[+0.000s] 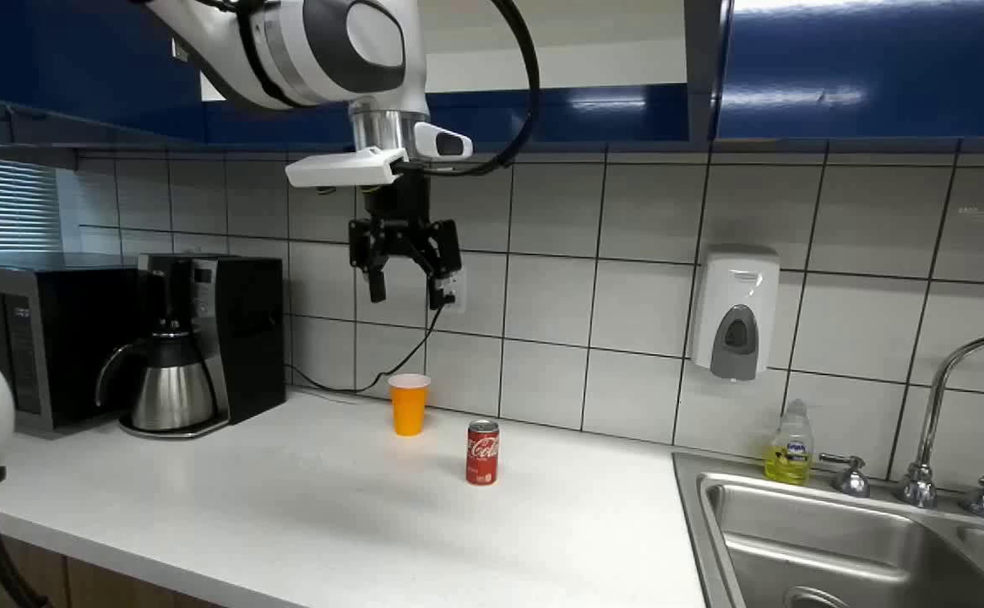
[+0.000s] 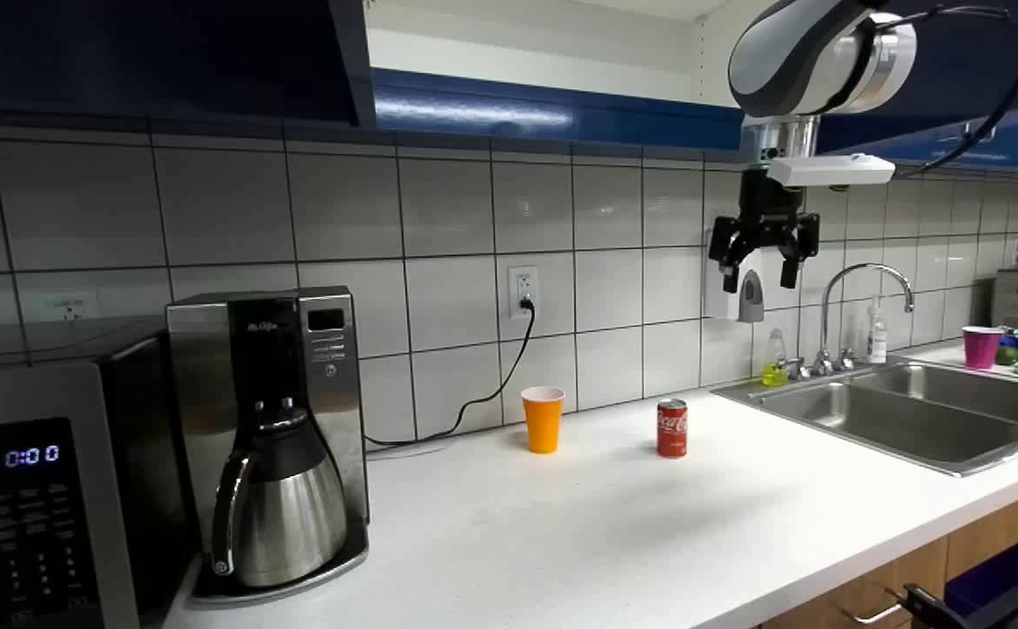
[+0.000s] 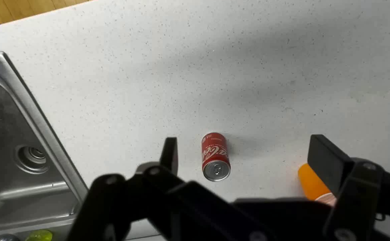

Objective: Put the red can in the cabinet

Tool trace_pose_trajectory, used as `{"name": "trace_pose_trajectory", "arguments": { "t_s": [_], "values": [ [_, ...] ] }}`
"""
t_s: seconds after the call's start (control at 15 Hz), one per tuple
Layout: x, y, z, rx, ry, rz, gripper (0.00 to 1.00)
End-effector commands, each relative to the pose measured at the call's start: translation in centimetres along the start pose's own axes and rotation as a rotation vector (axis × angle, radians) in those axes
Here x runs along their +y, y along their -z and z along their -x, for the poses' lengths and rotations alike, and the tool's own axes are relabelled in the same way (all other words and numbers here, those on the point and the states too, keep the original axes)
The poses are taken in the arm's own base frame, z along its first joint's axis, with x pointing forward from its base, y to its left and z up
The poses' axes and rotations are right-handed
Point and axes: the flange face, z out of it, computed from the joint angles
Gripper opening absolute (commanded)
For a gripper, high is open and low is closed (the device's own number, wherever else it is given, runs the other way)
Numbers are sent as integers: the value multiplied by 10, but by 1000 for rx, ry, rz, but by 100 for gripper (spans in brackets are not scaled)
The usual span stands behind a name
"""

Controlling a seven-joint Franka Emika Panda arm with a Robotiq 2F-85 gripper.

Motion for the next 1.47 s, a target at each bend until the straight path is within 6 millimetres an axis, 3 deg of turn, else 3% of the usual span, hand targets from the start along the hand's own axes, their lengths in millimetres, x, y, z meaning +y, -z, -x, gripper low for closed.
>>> {"name": "trace_pose_trajectory", "arguments": {
  "t_s": [0.0,0.4,0.67,0.8,1.4],
  "values": [
    [0,1,0,-1,0,0,100],
    [0,1,0,-1,0,0,100],
    [3,-14,-17,16,-9,3,100],
    [5,-33,-28,24,-12,-1,100],
    [2,-154,-66,-25,-4,16,100]
  ]
}}
